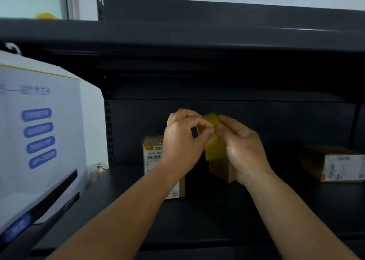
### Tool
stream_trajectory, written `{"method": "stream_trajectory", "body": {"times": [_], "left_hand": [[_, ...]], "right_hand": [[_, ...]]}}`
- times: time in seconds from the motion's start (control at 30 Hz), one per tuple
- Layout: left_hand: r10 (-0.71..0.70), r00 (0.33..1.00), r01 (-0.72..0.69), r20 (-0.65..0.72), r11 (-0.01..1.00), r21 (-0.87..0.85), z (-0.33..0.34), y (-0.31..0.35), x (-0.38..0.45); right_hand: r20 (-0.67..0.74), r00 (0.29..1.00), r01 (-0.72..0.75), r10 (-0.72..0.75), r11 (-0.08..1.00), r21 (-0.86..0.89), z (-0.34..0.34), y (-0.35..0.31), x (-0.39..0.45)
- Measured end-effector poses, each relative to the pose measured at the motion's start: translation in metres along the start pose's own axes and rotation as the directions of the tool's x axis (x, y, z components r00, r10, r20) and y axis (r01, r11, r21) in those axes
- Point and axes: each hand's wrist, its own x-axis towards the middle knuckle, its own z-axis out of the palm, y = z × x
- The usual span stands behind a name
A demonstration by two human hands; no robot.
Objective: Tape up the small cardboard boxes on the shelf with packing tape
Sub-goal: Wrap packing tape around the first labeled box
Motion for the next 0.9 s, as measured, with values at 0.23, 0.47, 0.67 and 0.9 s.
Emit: {"method": "stream_trajectory", "body": {"times": [0.23, 0.47, 0.67, 0.9], "left_hand": [[-0.026, 0.995, 0.022, -0.095, 0.999, -0.038, -0.027, -0.003, 0.015], [-0.183, 0.983, 0.183, -0.002, 0.982, -0.055, -0.058, -0.013, 0.038], [-0.359, 0.925, 0.381, 0.128, 0.882, -0.279, -0.077, -0.018, 0.048], [-0.455, 0.834, 0.529, 0.312, 0.821, -0.215, -0.083, -0.030, 0.051]], "right_hand": [[0.173, 0.976, 0.132, -0.129, 0.991, -0.005, 0.023, 0.002, -0.002], [0.234, 0.934, 0.320, -0.271, 0.925, -0.204, 0.037, -0.018, 0.012], [0.382, 0.881, 0.399, -0.278, 0.871, -0.288, 0.048, -0.028, 0.029], [0.431, 0.867, 0.443, -0.249, 0.781, -0.440, 0.049, -0.024, 0.041]]}}
